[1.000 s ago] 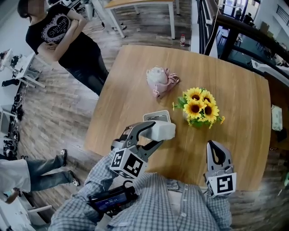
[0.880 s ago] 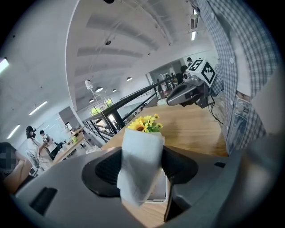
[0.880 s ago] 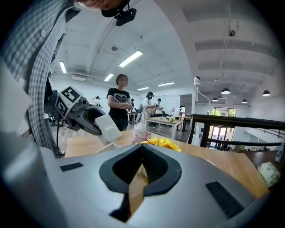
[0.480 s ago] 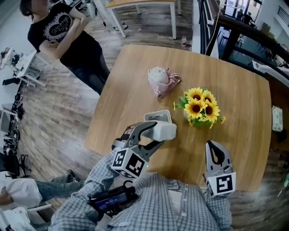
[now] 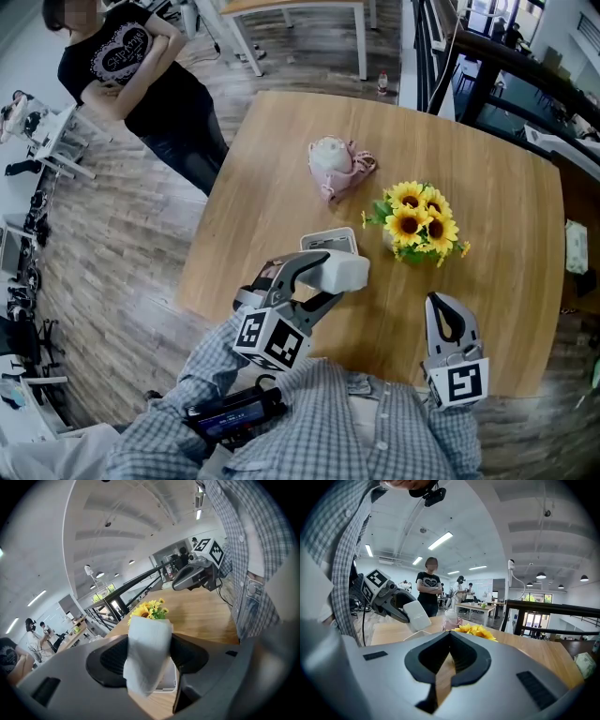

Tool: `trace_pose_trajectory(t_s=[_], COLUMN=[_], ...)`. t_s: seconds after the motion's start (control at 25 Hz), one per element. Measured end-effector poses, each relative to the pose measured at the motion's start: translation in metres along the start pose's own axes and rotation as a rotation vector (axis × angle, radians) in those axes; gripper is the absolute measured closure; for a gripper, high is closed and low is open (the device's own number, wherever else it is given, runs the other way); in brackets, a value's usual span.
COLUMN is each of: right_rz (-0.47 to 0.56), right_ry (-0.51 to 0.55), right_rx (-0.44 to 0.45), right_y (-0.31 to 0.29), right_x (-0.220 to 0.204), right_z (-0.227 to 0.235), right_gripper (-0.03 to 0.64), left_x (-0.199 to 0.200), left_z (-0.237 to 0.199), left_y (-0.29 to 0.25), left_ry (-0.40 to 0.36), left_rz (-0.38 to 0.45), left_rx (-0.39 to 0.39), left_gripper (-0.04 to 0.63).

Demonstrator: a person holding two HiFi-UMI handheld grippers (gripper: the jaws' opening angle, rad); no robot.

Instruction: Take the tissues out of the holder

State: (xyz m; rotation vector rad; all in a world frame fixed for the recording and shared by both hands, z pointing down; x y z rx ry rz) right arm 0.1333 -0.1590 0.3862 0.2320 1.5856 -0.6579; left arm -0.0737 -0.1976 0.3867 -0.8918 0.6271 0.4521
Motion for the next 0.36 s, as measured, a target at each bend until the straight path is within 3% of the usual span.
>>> trace_pose_trajectory(t_s=[0.36], right_rz=[-0.003], right_ry=[-0.004], right_rx=[0.013], right_y=[-0.0033], right_x=[0.0017], right_z=[-0.0027], right_gripper=[0.606], left_x=[-0.0009], left_z=[-0.0004], left_y=[-0.0019], left_ry=[-0.026], left_rz=[-0.013], left_rx=[-0.008], left_gripper=[0.314])
Point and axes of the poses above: the fingertips, and each gripper's own axes: y backward along the fingers, z to its right, x out of its top, the point moved 5 cm from there along y, backward along the fingers, and after that the axes turned 3 degrees about -y, right-handed, at the moved point
